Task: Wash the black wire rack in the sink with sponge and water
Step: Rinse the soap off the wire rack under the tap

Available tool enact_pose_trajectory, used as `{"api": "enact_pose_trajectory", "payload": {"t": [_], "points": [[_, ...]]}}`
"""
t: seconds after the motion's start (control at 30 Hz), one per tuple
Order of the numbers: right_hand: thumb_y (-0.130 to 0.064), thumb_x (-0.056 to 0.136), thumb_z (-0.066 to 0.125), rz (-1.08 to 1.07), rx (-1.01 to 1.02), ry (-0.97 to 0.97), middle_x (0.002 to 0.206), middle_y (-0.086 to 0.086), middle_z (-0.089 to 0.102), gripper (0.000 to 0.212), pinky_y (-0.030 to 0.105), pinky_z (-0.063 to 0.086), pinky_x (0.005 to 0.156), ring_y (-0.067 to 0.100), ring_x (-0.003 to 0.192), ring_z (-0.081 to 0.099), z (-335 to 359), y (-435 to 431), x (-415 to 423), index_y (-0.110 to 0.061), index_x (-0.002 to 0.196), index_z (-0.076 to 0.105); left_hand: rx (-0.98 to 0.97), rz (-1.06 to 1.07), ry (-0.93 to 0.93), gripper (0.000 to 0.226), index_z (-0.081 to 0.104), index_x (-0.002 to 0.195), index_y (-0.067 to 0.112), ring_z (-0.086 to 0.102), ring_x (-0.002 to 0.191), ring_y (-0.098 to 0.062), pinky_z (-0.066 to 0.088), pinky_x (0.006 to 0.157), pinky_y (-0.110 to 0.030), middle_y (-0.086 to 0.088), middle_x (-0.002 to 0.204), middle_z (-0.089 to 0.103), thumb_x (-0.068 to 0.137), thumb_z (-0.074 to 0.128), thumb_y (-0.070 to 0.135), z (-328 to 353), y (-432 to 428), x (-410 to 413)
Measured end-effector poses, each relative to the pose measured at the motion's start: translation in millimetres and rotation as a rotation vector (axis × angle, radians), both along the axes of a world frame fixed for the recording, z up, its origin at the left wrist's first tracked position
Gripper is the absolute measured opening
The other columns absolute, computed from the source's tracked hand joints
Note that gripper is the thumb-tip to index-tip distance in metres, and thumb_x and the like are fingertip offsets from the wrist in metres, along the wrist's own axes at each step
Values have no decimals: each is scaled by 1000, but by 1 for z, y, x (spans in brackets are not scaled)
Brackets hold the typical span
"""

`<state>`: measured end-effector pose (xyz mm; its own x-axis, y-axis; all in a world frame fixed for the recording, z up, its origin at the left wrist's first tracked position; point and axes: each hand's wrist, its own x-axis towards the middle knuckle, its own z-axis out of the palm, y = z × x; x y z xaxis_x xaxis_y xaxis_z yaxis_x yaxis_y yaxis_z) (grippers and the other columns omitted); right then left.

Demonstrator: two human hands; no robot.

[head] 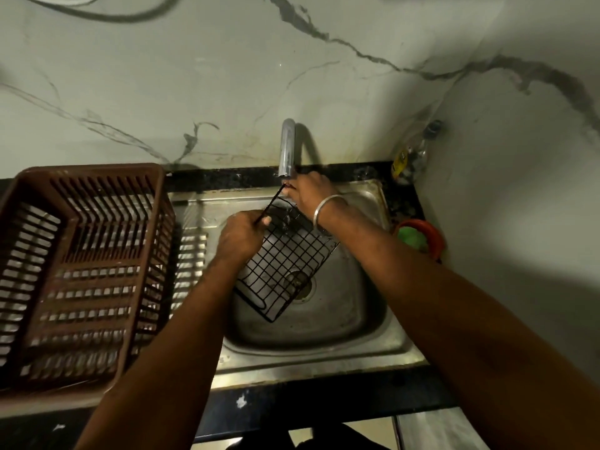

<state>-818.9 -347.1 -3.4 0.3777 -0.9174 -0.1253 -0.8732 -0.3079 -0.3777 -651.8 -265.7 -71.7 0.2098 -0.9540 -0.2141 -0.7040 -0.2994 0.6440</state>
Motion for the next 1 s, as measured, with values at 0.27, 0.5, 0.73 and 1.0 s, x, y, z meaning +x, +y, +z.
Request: {"api": "enact_pose_trajectory", "payload": {"t": [0.27,0.5,0.73,1.0], "points": [[-44,100,66,249,-154,-18,109,5,75,20,37,57,85,28,98,71,4,7,-9,-31,115,71,-113,-115,-41,30,62,136,23,69,99,-33,48,82,-40,-10,111,75,114,46,35,15,-3,-23],[-31,110,47,272,-90,-17,150,14,58,51,45,61,87,32,112,69,0,17,-4,-33,160,35,-171,7,44,35,63,143,32,71,106,-33,56,91,-46,-11,120,77,113,46,40,20,-6,-25],[-11,103,54,166,-227,-7,150,10,58,52,46,58,91,34,121,66,-9,29,-7,-21,154,47,-171,124,89,34,65,144,28,68,91,-25,47,75,-33,-7,107,76,114,49,30,22,-4,-26],[-2,97,57,199,-199,89,156,13,49,68,48,57,96,36,131,59,-14,24,-8,-19,159,35,-185,235,313,38,65,143,23,69,110,-25,56,92,-38,-2,124,73,110,52,12,18,-3,-25]]}}
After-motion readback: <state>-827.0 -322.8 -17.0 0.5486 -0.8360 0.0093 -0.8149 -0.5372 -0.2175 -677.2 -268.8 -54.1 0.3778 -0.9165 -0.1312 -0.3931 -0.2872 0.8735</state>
